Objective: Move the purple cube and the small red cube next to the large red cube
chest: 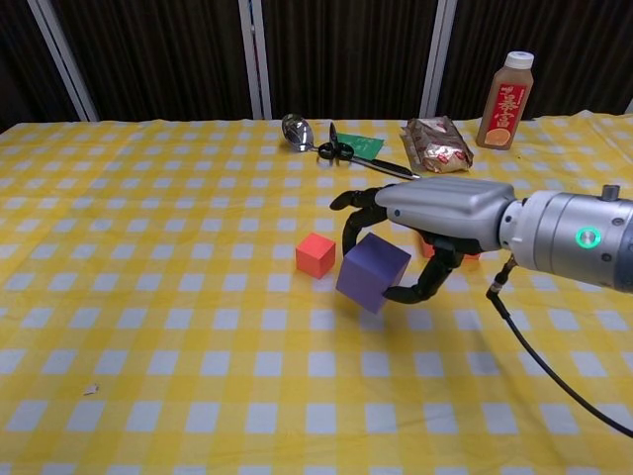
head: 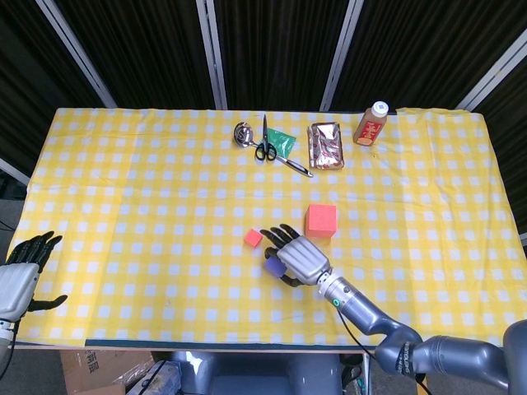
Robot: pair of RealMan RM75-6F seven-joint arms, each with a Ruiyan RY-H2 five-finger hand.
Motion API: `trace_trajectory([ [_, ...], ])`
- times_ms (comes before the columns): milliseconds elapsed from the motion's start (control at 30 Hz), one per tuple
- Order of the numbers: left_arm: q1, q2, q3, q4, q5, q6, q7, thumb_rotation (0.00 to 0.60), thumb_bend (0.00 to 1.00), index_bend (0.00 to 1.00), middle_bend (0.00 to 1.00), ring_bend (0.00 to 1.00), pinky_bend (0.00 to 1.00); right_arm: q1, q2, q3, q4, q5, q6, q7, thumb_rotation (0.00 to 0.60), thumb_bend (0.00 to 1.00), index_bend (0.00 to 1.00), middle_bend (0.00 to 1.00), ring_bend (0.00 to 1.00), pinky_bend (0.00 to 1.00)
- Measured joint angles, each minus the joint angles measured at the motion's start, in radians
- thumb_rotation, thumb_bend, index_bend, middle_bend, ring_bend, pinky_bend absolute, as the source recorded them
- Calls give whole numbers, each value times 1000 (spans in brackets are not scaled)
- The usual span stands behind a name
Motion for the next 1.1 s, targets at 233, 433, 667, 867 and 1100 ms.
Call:
trace_trajectory([
  [233,-6,5,3,-4,-1,-15,-5,600,41,0,0,0,55,31,-47,61,-4,231,42,-128,600,418,453,50,0,0],
  [433,-11,13,7,-8,0,-29,-12,600,41,0,0,0,55,91,-144,111,29,430,125,-282,600,419,453,50,0,0],
  [667,-20,25,9,-12,-8,-57,-34,600,41,0,0,0,55,158,-268,162,164,560,196,-361,600,418,453,50,0,0],
  [867,-26,34,15,-17,-5,-69,-45,600,41,0,0,0,55,210,-364,198,307,641,241,-420,600,418,453,50,0,0],
  [1100,-28,40,17,-20,-7,-75,-50,600,41,0,0,0,55,219,-377,205,320,682,261,-457,600,418,453,50,0,0],
])
